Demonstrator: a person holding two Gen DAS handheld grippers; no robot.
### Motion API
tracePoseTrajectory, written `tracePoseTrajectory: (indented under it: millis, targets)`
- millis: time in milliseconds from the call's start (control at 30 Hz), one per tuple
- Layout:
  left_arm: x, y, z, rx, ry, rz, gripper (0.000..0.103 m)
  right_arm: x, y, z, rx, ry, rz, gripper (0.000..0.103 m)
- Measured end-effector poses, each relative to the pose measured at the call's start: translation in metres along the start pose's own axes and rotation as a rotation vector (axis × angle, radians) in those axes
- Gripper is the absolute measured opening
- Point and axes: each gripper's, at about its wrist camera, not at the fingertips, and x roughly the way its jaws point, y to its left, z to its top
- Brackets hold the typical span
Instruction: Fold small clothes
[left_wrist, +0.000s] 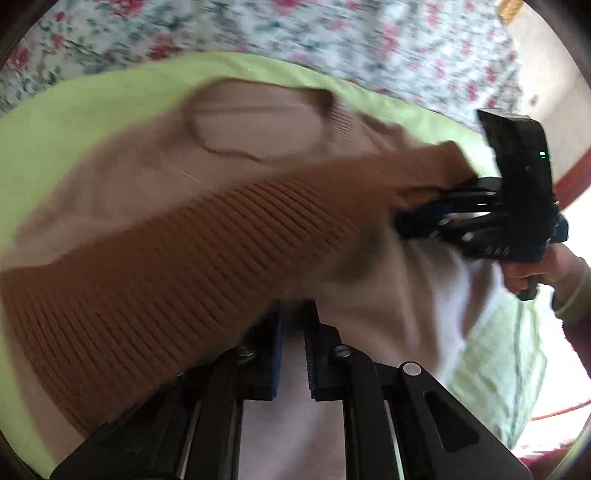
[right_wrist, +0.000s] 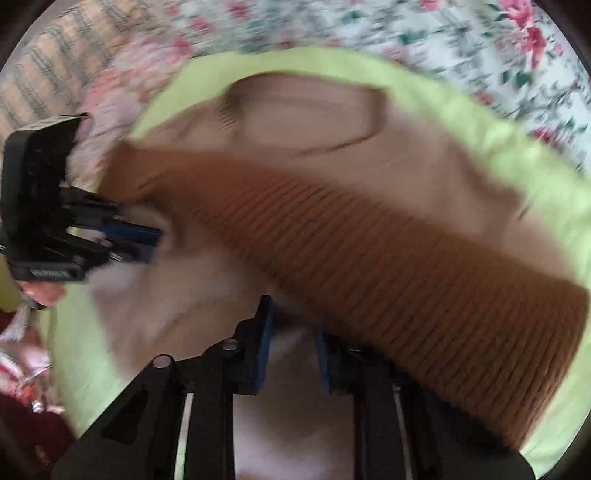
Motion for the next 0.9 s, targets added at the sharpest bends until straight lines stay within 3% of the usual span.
tracePoseTrajectory:
  millis: [33, 100, 167, 233, 333, 400, 567, 900]
  targets:
    - [-0.003, 0.012, 0.009, -0.017, -0.015, 0.02, 0.011, -0.005, -0.016, 0.007, 0.058, -0.038, -0.035, 0.004]
    - [-0.013, 0.042, 0.027, -0.079, -0.072, 0.148, 0.009, -0.024, -0.057, 0.012, 0.258, -0.156, -0.097, 0.003]
    - [-0.025, 0.075, 0.036, -0.197, -0.127, 0.141, 0.007, -0.041, -0.094, 0.002, 0.464, -0.256, -0.082, 0.005]
    - [-0.033, 0.096, 0.036, -0.279, -0.17, 0.151, 0.007, -0.047, -0.112, -0.009, 0.568, -0.293, -0.048, 0.005]
    - [-0.04, 0.104, 0.027, -0.333, -0.2, 0.147, 0.008, -0.055, -0.113, -0.024, 0.57, -0.308, -0.04, 0.006]
    - [-0.05, 0.1, 0.013, -0.341, -0.217, 0.179, 0.011, -0.066, -0.105, -0.035, 0.558, -0.322, -0.032, 0.007]
    - [-0.082, 0.08, -0.026, -0.399, -0.266, 0.167, 0.022, -0.095, -0.094, -0.074, 0.566, -0.361, 0.01, 0.008]
    - [-0.098, 0.017, -0.135, -0.528, -0.223, 0.088, 0.032, -0.092, -0.02, -0.139, 0.566, -0.268, 0.075, 0.008]
